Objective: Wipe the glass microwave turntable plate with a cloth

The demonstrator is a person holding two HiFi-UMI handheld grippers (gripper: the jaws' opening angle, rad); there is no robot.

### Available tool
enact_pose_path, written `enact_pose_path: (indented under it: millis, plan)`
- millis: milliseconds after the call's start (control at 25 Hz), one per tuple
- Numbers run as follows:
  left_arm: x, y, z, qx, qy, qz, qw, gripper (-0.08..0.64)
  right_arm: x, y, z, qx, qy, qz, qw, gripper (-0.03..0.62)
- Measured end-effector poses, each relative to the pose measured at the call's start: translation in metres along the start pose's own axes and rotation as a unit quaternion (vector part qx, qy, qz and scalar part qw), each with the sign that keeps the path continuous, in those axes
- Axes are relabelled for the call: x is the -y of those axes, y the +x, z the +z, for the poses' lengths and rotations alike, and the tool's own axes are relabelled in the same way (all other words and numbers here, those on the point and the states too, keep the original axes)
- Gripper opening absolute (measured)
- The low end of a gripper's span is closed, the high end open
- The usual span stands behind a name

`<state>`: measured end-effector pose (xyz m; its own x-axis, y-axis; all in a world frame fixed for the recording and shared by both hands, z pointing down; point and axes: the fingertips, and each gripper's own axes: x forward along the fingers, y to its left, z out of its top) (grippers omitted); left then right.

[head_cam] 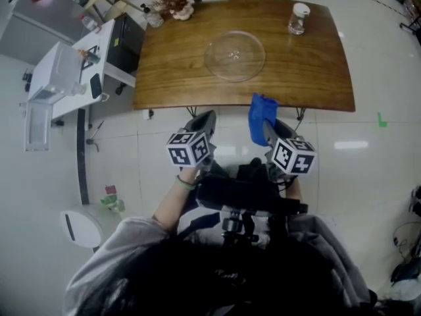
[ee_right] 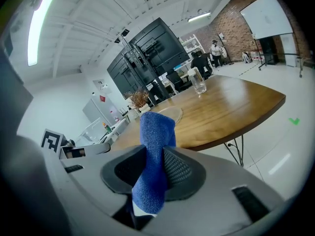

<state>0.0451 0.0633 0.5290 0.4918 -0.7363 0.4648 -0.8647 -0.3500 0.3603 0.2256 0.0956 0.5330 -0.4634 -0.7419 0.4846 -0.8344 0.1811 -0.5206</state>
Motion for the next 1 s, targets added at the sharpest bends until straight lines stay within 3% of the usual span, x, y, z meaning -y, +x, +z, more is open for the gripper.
enact_pose_path:
  millis: [160, 400, 680, 1000]
  plan:
    - [-0.006, -0.013, 0.007, 0.013, -0.011, -0.024, 0.9996, 0.005, -0.007, 0.000, 0.004, 0.017, 0.002, -0.018, 1.000, 0.118]
    - [-0.035, -0.050, -0.005, -0.004, 0.035, -0.048, 0.9982, 0.005, -0.032, 0.009, -0.010, 0.029, 0.016, -0.045, 0.998, 0.118]
    - [-0.070, -0.096, -0.002, -0.001, 0.095, -0.093, 0.9911, 0.005, -0.094, 0.023, -0.055, 0.043, 0.020, -0.076, 0.996, 0.118]
    - [-0.079, -0.110, 0.001, 0.007, 0.118, -0.153, 0.9811, 0.005, -0.137, 0.021, -0.083, 0.060, 0.013, -0.098, 0.993, 0.118]
